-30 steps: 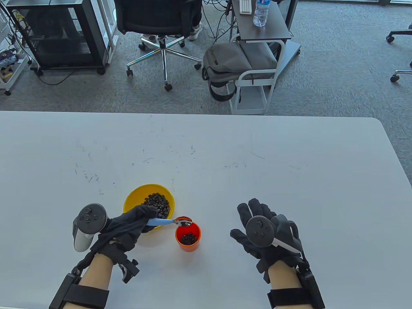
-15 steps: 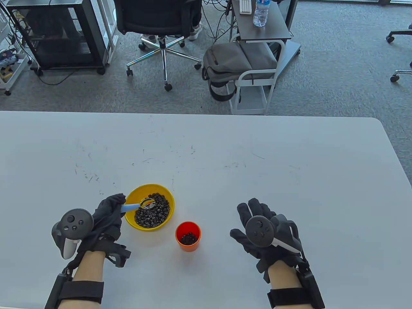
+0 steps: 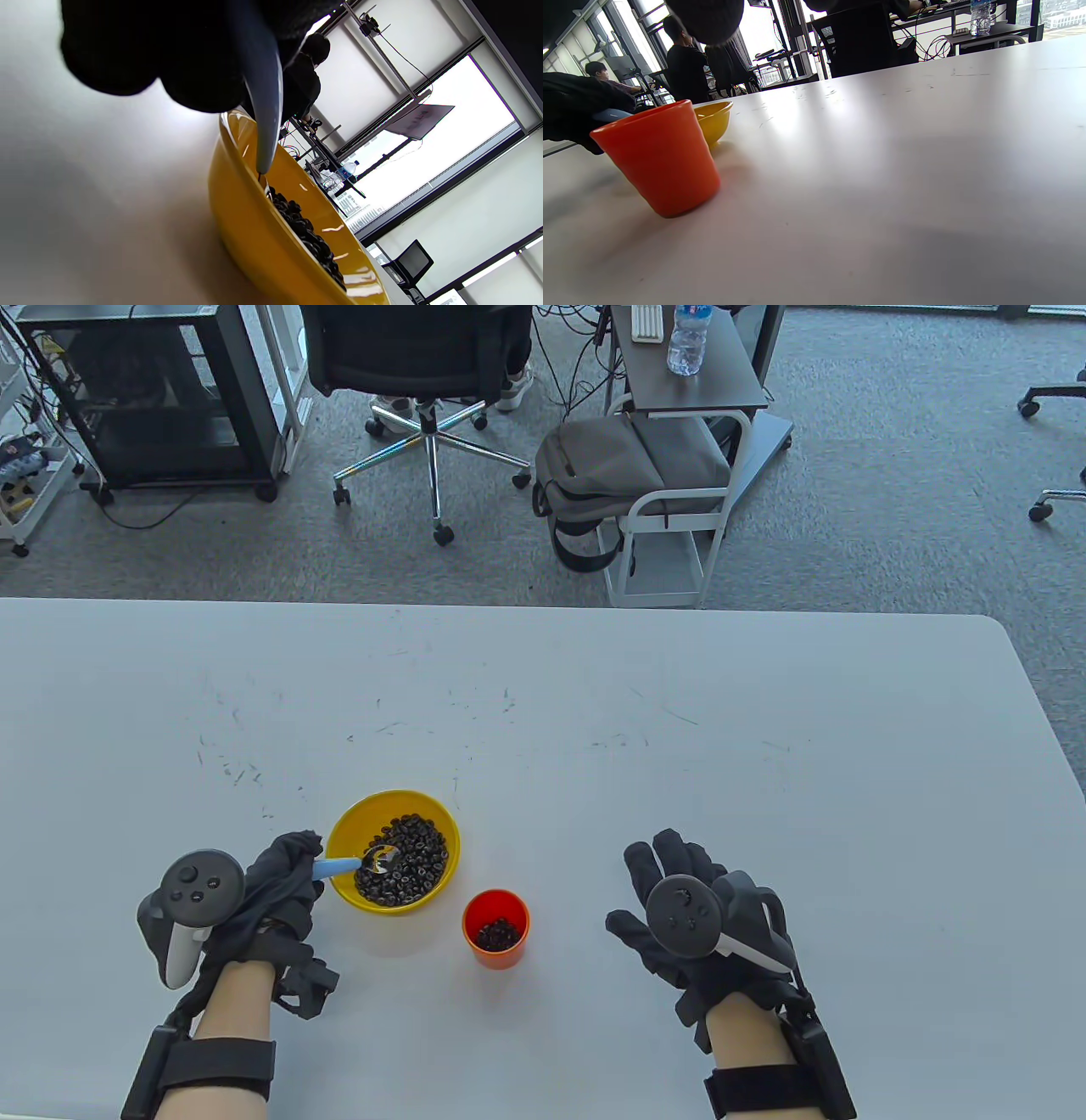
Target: Scoop coffee beans into a cup using a baby spoon
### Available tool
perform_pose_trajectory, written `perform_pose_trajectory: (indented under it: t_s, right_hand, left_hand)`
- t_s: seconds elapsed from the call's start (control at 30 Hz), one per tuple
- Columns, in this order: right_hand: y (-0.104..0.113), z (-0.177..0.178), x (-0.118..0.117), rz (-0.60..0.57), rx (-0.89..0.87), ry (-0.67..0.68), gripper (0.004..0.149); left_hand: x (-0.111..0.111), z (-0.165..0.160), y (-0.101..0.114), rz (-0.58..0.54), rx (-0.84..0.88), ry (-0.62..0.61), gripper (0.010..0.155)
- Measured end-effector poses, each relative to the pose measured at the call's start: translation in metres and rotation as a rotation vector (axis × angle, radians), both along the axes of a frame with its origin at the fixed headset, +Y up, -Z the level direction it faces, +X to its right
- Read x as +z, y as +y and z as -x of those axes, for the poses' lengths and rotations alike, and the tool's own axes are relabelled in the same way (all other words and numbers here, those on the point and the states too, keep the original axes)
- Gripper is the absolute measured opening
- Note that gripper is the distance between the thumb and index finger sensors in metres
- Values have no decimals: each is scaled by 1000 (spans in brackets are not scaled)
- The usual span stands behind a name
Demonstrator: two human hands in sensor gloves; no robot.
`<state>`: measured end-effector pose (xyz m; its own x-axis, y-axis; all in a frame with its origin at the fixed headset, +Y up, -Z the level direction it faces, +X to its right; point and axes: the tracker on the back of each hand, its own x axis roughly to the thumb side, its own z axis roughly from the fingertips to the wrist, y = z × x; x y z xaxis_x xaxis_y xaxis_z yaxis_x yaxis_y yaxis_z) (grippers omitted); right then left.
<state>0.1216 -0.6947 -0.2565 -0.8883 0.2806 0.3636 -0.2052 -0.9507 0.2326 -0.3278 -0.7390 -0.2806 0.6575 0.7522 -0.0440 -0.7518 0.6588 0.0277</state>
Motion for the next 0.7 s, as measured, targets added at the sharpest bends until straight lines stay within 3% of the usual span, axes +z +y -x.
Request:
perform_pose_trajectory:
  t_s: [0.43,0.57,0.7]
  right_hand:
    - [0,0,0,1,-4,1,79]
    - [0,0,0,3,-2,2,79]
    - [0,0,0,2,0,2,79]
  left_hand:
    - [-3,-2,-10,98,-56,-56,44]
    - [-4,-7,-8,116,-232,-137,50]
    - [-3,-13,3,28,-395,-157,58]
